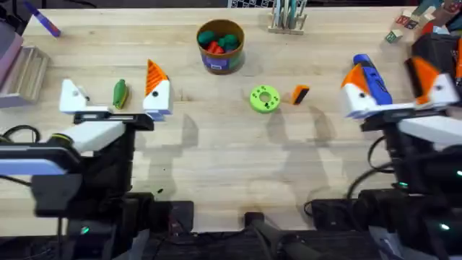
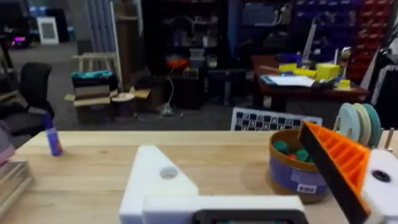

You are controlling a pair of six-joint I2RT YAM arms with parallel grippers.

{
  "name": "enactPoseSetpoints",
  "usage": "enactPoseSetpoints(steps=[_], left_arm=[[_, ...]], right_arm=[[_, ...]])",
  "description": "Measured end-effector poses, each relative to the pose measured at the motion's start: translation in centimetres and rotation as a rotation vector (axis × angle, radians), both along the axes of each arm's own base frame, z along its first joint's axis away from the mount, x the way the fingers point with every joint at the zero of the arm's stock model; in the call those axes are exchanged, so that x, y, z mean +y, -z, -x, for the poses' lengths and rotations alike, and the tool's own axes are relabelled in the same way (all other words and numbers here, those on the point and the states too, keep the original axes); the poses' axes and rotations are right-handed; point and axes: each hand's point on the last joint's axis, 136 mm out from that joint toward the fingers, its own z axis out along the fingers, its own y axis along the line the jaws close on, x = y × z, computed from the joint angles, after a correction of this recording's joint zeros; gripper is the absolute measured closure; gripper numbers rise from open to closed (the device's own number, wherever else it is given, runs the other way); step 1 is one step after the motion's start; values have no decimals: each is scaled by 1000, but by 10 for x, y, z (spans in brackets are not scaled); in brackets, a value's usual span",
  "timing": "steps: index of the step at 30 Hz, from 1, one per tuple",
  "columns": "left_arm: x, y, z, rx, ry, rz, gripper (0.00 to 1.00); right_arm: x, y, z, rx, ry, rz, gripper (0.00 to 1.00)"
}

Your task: Pick up the gripper from the table and insert it into the empty holder that is missing its gripper. Then pick up a screw, insert it into the mounting hole, and use the screwdriver to tighten it. Finally, clean up the table by picking up the vegetable and placing it into the bucket.

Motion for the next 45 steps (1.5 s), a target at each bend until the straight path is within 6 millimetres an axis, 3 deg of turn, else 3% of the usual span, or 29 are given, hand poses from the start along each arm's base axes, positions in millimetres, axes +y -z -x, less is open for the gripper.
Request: enactPoseSetpoints(steps=[3,7,12,20,27,37,45], left_arm=[[6,-21,7,29,-33,5,15],[12,-64,15,74,-70,-2,15],[15,-97,0,258,-90,-42,15],[15,-64,-42,764,-74,-84,15],[8,-35,-62,1088,-28,-87,14],[6,14,-72,1344,-28,-42,14],[6,28,-75,1398,-39,-24,14]], right_arm=[[0,-36,9,-52,5,27,11],[0,-75,14,-32,7,46,10],[0,-89,-5,158,3,54,10],[0,-60,-41,612,-9,56,10],[0,-48,-47,903,-15,50,10],[11,-11,-51,1162,-67,-14,8],[15,-8,-51,1177,-84,-36,10]])
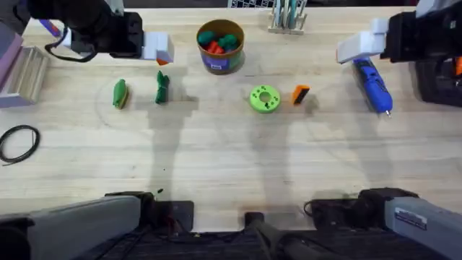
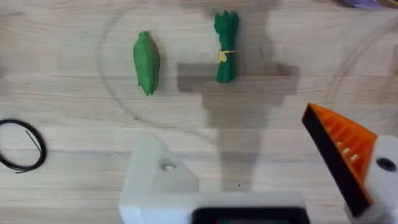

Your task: Pick up the gripper from the table and insert it into the empty holder that is missing its gripper. Then pick up a screw, insert it into the mounting hole, and use the screwdriver to tighten it. Finally, clean up the table by picking up the vegetable and placing it into the bucket.

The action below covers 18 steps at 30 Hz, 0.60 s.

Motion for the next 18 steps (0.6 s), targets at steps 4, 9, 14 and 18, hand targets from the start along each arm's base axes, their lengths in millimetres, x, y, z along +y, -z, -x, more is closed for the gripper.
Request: enactPoseSetpoints(steps=[4,9,14,18], left_arm=[[0,3,-2,7,-2,1,14],[0,4,-3,8,-1,0,14],[2,4,-2,10,-9,3,14],[14,11,-3,38,-27,1,14]], right_arm=[[1,0,0,0,-1,-3,10],[1,0,0,0,-1,-3,10],[1,0,0,0,-1,-3,10],[1,0,0,0,-1,-3,10]])
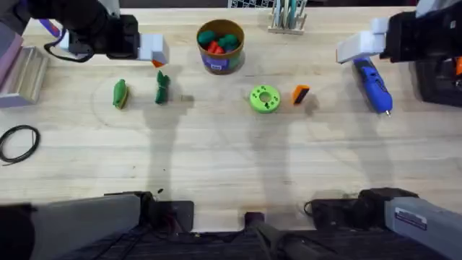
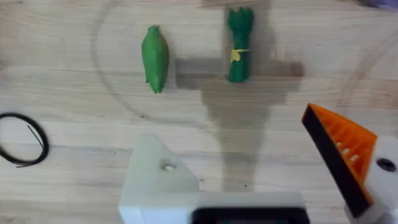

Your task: Pick up the gripper from the table and insert it into the empty holder that is missing its gripper. Then pick up a screw, insert it into the mounting hole, and use the screwdriver to tighten it. Finally, clean up the table by picking up the vegetable and placing it into the bucket.

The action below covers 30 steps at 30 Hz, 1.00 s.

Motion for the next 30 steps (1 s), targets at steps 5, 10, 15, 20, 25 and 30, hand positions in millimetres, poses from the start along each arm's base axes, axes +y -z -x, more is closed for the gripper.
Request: enactPoseSetpoints(steps=[5,10,15,20,25,30], left_arm=[[6,28,-6,93,9,0,8],[3,65,-15,196,34,22,1],[-2,103,-32,243,43,58,17],[-5,131,-44,266,46,82,65],[-7,150,-45,304,44,95,91],[-10,163,-48,324,46,114,192]], right_arm=[[0,0,0,0,0,0,10],[0,0,0,0,0,0,10],[0,0,0,0,0,0,10],[0,0,0,0,0,0,10],[0,0,0,0,0,0,10],[0,0,0,0,0,0,10]])
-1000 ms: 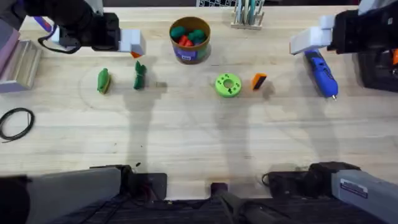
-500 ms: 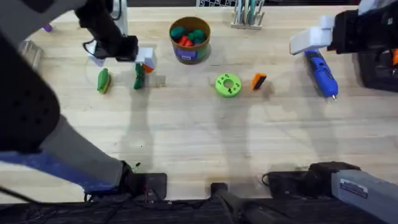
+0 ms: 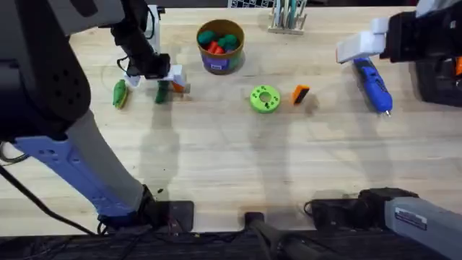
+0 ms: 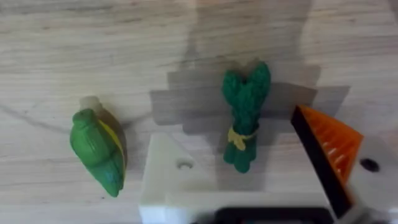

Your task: Pick up the gripper from the table and insert it into the empty holder that is missing its gripper. Then pick up a screw, insert it into the mounting hole, and use the screwdriver to tighten it. Finally, clean up the table by picking up the vegetable and placing it into the bucket.

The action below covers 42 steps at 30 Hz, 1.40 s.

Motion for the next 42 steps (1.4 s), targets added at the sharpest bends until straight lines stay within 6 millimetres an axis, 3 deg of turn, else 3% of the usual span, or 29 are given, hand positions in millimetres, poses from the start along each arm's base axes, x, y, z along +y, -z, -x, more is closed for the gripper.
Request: enactPoseSetpoints(steps=[4,5,9,10,32,35,42], left_arm=[[-2,0,-3,-10,-2,11,316],[-3,-1,-3,-11,0,15,391],[-8,-2,-5,-18,3,35,896],[-9,-2,-6,-20,5,39,975],[-4,-8,-2,-15,-3,12,997],[-2,-25,3,-30,-5,-2,997],[0,-91,10,-147,-6,-20,997]], right_arm=[[0,0,0,0,0,0,10],[0,0,0,1,0,0,10],[0,0,0,0,0,0,10],[0,0,0,0,0,0,10],[0,0,0,0,0,0,9],[0,0,0,0,0,0,8],[0,0,0,0,0,0,9]])
